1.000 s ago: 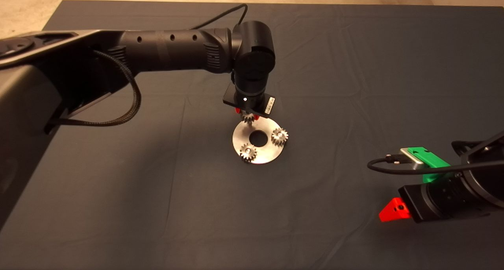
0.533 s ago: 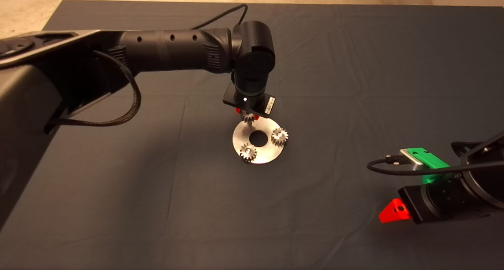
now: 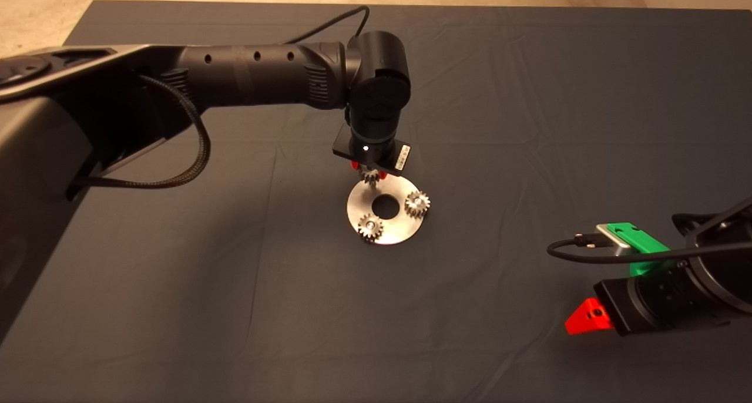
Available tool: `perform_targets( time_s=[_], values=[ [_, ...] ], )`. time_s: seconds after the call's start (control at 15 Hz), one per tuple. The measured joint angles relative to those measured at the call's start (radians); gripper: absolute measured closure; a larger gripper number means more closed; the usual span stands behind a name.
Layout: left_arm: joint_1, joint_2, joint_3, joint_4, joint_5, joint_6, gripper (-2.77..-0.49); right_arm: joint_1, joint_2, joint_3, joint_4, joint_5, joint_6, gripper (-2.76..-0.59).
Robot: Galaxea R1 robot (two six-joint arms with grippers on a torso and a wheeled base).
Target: Install three planetary gears onto the carrier pins
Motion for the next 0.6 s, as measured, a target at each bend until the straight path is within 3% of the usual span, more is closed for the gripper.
perform_targets(
  time_s=[0.6],
  values=[
    [0.0, 0.0, 0.0, 0.0, 0.0, 0.0, -0.91, 0.0, 0.0, 0.0, 0.0, 0.0, 0.0, -2.47]
  ],
)
